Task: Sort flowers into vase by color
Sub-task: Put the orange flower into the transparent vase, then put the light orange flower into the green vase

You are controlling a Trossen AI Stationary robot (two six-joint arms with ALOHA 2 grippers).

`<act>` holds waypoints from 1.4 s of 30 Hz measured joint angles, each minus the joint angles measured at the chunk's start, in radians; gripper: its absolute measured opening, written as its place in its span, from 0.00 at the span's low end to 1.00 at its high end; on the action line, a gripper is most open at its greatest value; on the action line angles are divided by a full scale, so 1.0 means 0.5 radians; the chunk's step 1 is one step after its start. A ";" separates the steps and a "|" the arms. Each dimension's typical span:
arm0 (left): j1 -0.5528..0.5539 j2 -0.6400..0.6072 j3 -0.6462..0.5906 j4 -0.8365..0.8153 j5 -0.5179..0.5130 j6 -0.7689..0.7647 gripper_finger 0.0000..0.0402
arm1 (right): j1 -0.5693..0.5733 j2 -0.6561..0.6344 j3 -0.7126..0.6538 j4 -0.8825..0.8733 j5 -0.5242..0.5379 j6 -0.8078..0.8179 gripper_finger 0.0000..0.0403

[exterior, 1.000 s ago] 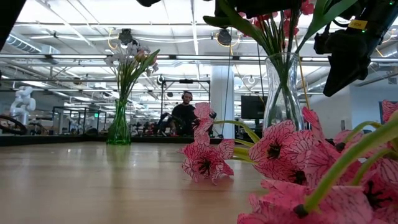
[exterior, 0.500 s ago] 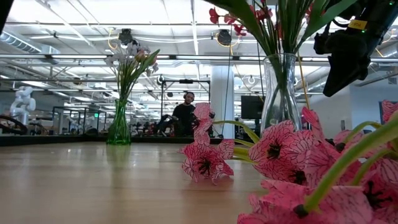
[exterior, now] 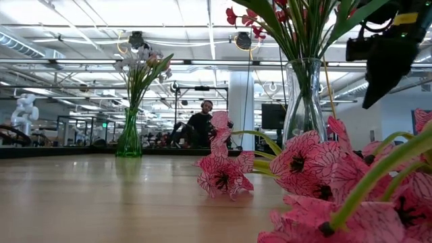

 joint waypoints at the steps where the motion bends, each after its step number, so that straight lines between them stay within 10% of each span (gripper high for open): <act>1: -0.026 -0.022 0.000 -0.011 -0.101 0.019 0.40 | 0.000 0.000 0.000 -0.024 -0.065 -0.023 0.24; 6: -0.151 -0.117 0.000 -0.015 -0.640 0.036 0.40 | 0.001 0.000 0.000 -0.201 -0.453 -0.061 0.24; 15: -0.260 -0.189 -0.028 -0.093 -0.645 -0.053 0.40 | 0.161 -0.004 0.000 -0.392 -0.517 0.442 0.18; 24: -0.220 -0.183 -0.028 -1.230 0.492 -1.557 0.40 | 0.465 -0.004 0.000 -0.453 -0.521 0.635 0.01; 32: -0.207 -0.181 -0.029 -2.573 0.961 -2.927 0.40 | 0.920 -0.004 0.000 -0.430 -0.459 0.882 0.00; 42: -0.207 -0.180 -0.029 -3.410 1.402 -3.230 0.40 | 1.680 0.162 0.000 -0.075 -0.294 1.439 0.00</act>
